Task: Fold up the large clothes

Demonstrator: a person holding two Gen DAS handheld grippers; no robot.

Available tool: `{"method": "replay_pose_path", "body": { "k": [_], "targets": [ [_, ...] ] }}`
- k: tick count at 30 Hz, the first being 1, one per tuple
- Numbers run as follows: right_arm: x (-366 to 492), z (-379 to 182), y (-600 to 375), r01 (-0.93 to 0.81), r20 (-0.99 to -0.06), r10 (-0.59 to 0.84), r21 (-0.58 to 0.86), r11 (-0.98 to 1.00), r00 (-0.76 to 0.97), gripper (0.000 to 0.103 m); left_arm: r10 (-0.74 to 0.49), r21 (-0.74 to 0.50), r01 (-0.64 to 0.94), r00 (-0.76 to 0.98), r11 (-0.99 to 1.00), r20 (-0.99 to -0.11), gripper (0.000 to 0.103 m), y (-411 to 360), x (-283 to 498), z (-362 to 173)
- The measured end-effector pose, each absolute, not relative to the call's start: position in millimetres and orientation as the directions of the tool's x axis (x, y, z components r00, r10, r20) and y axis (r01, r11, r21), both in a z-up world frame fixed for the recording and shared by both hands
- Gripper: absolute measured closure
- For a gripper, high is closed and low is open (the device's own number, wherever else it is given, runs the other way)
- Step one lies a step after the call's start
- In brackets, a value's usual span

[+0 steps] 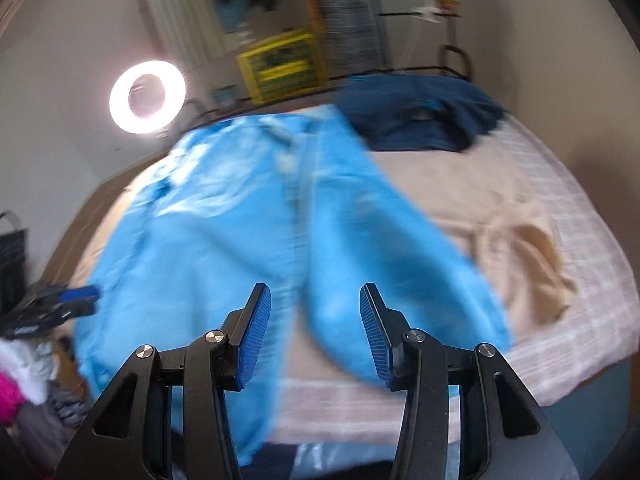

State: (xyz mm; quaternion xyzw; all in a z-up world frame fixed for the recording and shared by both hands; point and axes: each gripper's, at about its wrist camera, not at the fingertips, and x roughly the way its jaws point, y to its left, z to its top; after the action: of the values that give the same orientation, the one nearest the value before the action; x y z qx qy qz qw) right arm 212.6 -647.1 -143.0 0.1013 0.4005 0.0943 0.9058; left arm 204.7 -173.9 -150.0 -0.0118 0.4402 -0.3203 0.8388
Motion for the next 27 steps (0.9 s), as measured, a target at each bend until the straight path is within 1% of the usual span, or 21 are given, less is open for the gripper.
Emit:
{"method": "replay_pose_path", "body": {
  "k": [2, 4, 7, 11, 13, 16, 20, 21, 22, 23, 24, 27],
  "targets": [
    [223, -154, -671, -0.028, -0.721, 0.238, 0.290, 0.957, 0.650, 0.058, -0.549, -0.294, 0.540, 0.402, 0.789, -0.733, 0.069, -180, 208, -154],
    [231, -166, -690, 0.038, -0.747, 0.202, 0.290, 0.956, 0.634, 0.058, -0.548, -0.298, 0.538, 0.394, 0.788, -0.738, 0.069, -181, 210, -160],
    [237, -181, -713, 0.107, -0.766, 0.200, 0.330, 0.938, 0.612, 0.056, -0.545, -0.307, 0.532, 0.376, 0.789, -0.750, 0.069, -181, 213, -169],
    [236, -192, -747, 0.196, -0.763, 0.212, 0.405, 0.893, 0.611, 0.056, -0.546, -0.321, 0.525, 0.356, 0.788, -0.758, 0.069, -180, 216, -177],
    [234, -197, -757, 0.223, -0.762, 0.228, 0.438, 0.871, 0.606, 0.055, -0.550, -0.325, 0.528, 0.351, 0.785, -0.758, 0.069, -182, 216, -177],
    [235, -208, -763, 0.252, -0.782, 0.237, 0.445, 0.859, 0.576, 0.055, -0.553, -0.327, 0.533, 0.345, 0.780, -0.758, 0.069, -185, 217, -178],
    [231, -209, -757, 0.222, -0.783, 0.262, 0.449, 0.866, 0.564, 0.055, -0.557, -0.328, 0.541, 0.338, 0.774, -0.759, 0.069, -189, 218, -178],
    [230, -209, -756, 0.211, -0.783, 0.267, 0.448, 0.868, 0.562, 0.057, -0.557, -0.327, 0.542, 0.337, 0.774, -0.759, 0.069, -190, 218, -178],
    [230, -208, -754, 0.200, -0.780, 0.273, 0.450, 0.871, 0.564, 0.062, -0.557, -0.327, 0.542, 0.336, 0.774, -0.760, 0.069, -191, 218, -178],
    [228, -206, -751, 0.182, -0.774, 0.291, 0.459, 0.870, 0.562, 0.084, -0.556, -0.327, 0.542, 0.336, 0.774, -0.760, 0.069, -191, 218, -178],
    [229, -207, -751, 0.178, -0.773, 0.297, 0.463, 0.869, 0.560, 0.103, -0.556, -0.326, 0.543, 0.336, 0.774, -0.760, 0.069, -191, 218, -178],
    [222, -195, -742, 0.150, -0.752, 0.297, 0.463, 0.874, 0.589, 0.103, -0.557, -0.326, 0.542, 0.341, 0.775, -0.758, 0.069, -190, 218, -177]
  ]
}}
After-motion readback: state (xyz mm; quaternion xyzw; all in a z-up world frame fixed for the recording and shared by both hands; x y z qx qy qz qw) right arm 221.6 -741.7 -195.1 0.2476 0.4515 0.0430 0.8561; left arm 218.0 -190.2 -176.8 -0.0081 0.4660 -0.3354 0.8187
